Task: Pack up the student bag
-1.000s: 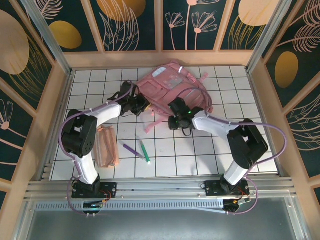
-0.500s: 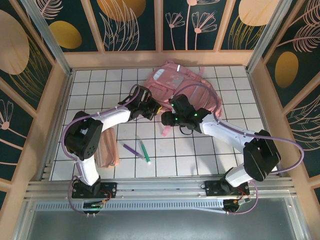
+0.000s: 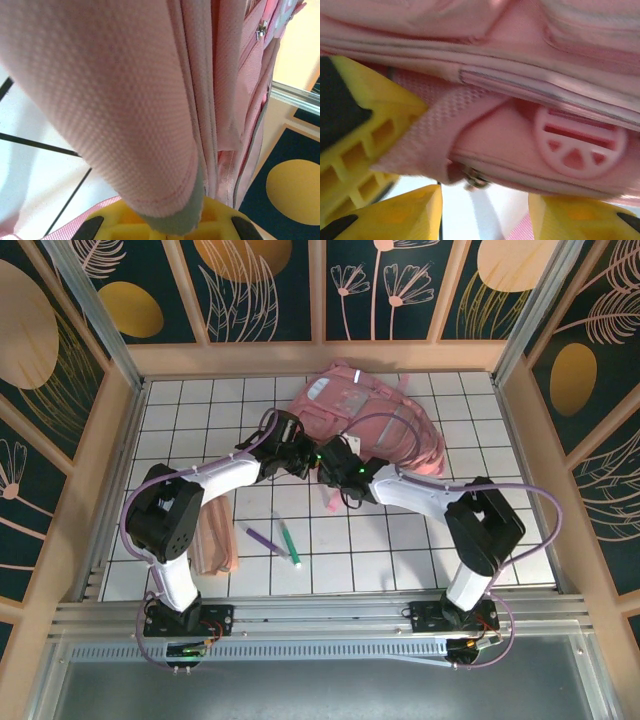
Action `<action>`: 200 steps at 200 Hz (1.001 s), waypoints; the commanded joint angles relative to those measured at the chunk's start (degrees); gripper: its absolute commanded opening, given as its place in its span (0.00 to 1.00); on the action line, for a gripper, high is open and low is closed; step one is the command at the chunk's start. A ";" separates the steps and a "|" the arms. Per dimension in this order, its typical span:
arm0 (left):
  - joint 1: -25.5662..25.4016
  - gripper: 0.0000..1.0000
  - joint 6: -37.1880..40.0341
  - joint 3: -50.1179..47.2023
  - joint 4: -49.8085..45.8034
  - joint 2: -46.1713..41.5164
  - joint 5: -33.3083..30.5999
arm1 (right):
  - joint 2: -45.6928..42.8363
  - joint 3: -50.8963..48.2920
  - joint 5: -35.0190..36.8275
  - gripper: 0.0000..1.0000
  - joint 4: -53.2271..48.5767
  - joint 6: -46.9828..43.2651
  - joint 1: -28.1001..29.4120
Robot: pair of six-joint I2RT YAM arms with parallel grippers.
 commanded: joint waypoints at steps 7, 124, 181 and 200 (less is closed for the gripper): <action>-1.11 0.00 -4.69 1.55 5.41 -3.19 7.41 | 4.55 2.80 10.02 0.47 2.50 3.07 0.96; -0.02 0.00 1.04 -0.43 -1.86 -4.76 1.21 | -1.80 -0.49 8.15 0.00 0.69 -0.71 0.33; 4.42 0.00 3.72 -4.31 -3.14 -5.97 -0.34 | -9.65 -7.50 0.36 0.00 -5.79 -2.62 -2.66; 5.89 0.00 5.17 -4.44 -2.28 -5.99 -0.06 | -12.91 -9.98 -2.35 0.00 -7.20 -2.73 -4.78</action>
